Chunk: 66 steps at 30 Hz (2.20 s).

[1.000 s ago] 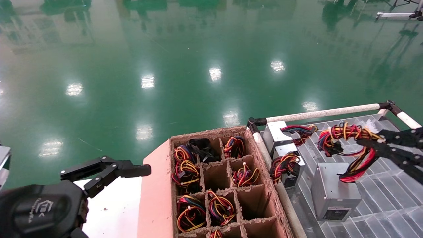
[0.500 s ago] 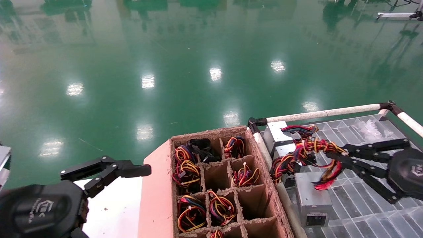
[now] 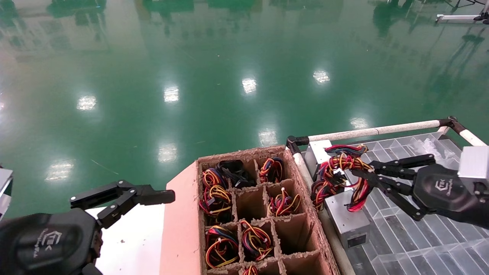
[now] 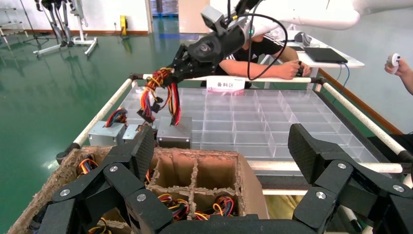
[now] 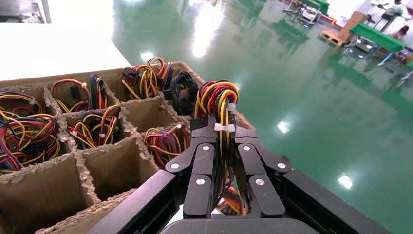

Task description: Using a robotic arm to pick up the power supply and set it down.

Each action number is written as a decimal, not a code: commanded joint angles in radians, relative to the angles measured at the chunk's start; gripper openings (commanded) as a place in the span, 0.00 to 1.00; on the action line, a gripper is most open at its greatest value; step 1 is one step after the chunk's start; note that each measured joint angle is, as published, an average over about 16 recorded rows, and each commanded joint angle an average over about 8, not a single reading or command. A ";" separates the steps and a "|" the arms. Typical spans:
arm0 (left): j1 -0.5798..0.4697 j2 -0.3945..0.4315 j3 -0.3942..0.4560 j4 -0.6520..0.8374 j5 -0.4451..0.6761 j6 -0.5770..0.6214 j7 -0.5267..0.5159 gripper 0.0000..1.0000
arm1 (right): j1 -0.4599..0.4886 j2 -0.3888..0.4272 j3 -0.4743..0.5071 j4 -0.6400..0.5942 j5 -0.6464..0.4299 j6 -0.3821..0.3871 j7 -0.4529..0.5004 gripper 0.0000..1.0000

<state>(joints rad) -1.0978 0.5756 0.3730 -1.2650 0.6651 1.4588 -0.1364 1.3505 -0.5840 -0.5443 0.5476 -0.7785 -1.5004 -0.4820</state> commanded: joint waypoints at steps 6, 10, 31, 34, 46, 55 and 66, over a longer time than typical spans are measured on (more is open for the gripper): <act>0.000 0.000 0.000 0.000 0.000 0.000 0.000 1.00 | 0.015 -0.043 -0.004 -0.122 -0.001 -0.040 -0.051 0.00; 0.000 0.000 0.000 0.000 0.000 0.000 0.000 1.00 | 0.013 -0.061 -0.003 -0.185 0.006 -0.058 -0.082 0.00; 0.000 0.000 0.000 0.000 0.000 0.000 0.000 1.00 | -0.116 -0.055 0.021 -0.305 0.136 -0.084 -0.158 0.00; 0.000 0.000 0.000 0.000 0.000 0.000 0.000 1.00 | -0.131 -0.053 0.020 -0.308 0.149 -0.083 -0.159 0.06; 0.000 0.000 0.000 0.000 -0.001 0.000 0.000 1.00 | -0.169 -0.047 0.021 -0.321 0.186 -0.082 -0.173 1.00; 0.000 0.000 0.000 0.000 -0.001 0.000 0.000 1.00 | -0.169 -0.046 0.021 -0.321 0.187 -0.082 -0.173 1.00; 0.000 0.000 0.000 0.000 -0.001 0.000 0.000 1.00 | -0.180 -0.051 0.039 -0.276 0.231 -0.077 -0.139 1.00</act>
<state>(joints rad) -1.0977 0.5754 0.3733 -1.2647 0.6645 1.4584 -0.1361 1.1659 -0.6378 -0.5015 0.2751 -0.5385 -1.5799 -0.6167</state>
